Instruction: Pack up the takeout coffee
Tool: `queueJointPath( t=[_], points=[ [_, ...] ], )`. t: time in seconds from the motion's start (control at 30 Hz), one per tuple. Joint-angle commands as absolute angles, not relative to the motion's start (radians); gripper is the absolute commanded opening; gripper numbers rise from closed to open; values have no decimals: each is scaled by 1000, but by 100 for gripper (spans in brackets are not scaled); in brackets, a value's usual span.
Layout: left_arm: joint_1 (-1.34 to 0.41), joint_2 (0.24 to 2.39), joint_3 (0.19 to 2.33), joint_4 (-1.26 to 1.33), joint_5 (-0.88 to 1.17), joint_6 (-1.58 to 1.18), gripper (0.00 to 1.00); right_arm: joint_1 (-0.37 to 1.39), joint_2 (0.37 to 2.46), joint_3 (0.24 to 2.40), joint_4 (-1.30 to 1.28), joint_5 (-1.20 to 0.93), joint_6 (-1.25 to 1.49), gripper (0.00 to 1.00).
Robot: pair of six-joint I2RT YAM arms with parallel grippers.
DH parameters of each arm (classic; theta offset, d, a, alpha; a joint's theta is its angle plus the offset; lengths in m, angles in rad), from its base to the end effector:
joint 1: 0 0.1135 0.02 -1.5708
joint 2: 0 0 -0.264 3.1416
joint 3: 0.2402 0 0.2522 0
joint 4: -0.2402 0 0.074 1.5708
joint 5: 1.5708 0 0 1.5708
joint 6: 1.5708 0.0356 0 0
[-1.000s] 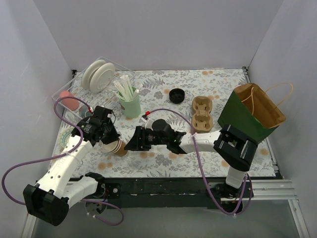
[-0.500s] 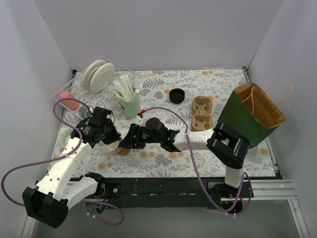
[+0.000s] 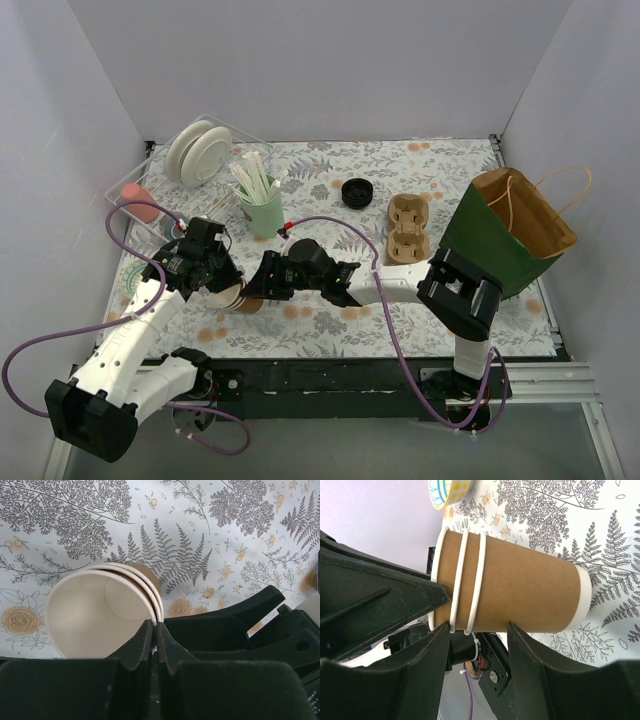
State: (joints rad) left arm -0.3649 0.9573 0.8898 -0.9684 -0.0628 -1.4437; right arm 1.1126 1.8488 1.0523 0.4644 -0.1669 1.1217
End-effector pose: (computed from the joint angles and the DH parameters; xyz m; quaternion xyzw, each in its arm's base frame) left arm 0.1617 -0.0594 0.2785 -0.5022 0.8228 -0.1889 0.1871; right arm 0.1760 0.3701 0.1986 -0.0447 0.8116 0.5497 0.1925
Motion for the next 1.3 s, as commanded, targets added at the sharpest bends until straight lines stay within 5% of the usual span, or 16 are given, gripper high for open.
queueJointPath(
  t=[0.0, 1.27],
  points=[
    [-367, 943, 891, -992, -69, -1439, 0, 1111, 1868, 1086, 402, -84, 1080, 56],
    [-368, 1084, 1311, -1186, -221, -1289, 0, 1094, 1752, 1066, 245, 35, 933, 51]
  ],
)
